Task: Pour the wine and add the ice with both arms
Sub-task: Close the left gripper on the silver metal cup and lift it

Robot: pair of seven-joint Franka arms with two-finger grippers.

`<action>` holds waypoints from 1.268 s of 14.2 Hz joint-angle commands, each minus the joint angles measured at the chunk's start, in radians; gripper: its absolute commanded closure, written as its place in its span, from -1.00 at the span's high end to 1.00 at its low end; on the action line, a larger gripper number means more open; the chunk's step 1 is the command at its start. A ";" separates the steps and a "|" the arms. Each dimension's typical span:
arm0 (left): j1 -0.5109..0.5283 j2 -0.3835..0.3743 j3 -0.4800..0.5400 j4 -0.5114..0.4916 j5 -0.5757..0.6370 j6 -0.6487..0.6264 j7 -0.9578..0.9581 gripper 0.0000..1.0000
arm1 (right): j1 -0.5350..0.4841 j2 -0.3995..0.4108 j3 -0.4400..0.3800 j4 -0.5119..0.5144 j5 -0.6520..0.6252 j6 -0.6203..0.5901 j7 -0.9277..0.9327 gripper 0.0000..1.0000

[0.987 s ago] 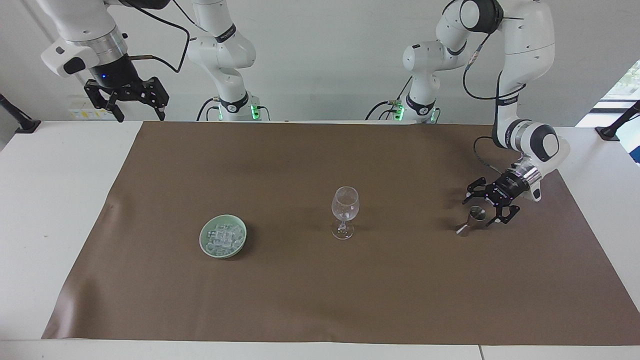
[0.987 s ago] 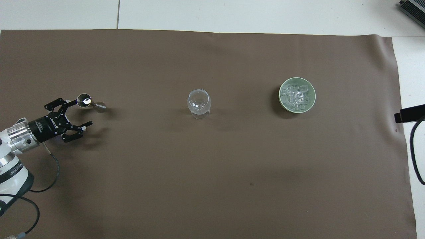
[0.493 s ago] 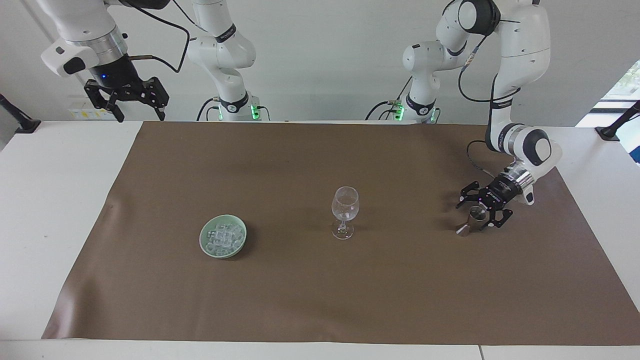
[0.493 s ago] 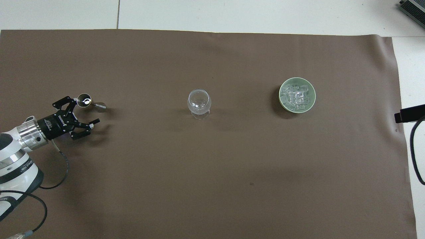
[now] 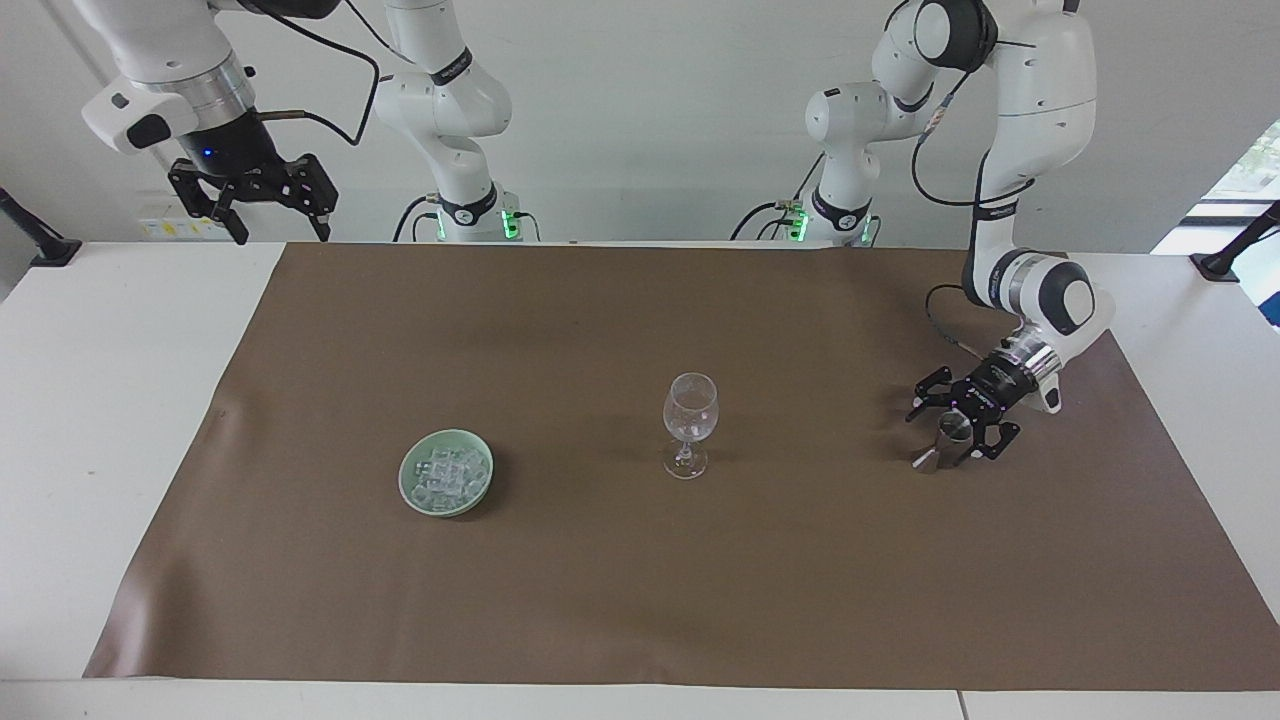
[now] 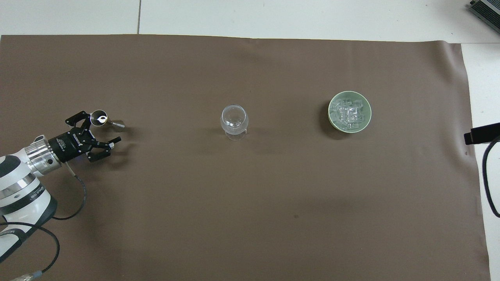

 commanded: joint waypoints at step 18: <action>-0.007 0.004 -0.004 -0.002 -0.035 0.032 0.007 0.12 | 0.000 -0.012 0.001 -0.006 0.001 0.004 0.012 1.00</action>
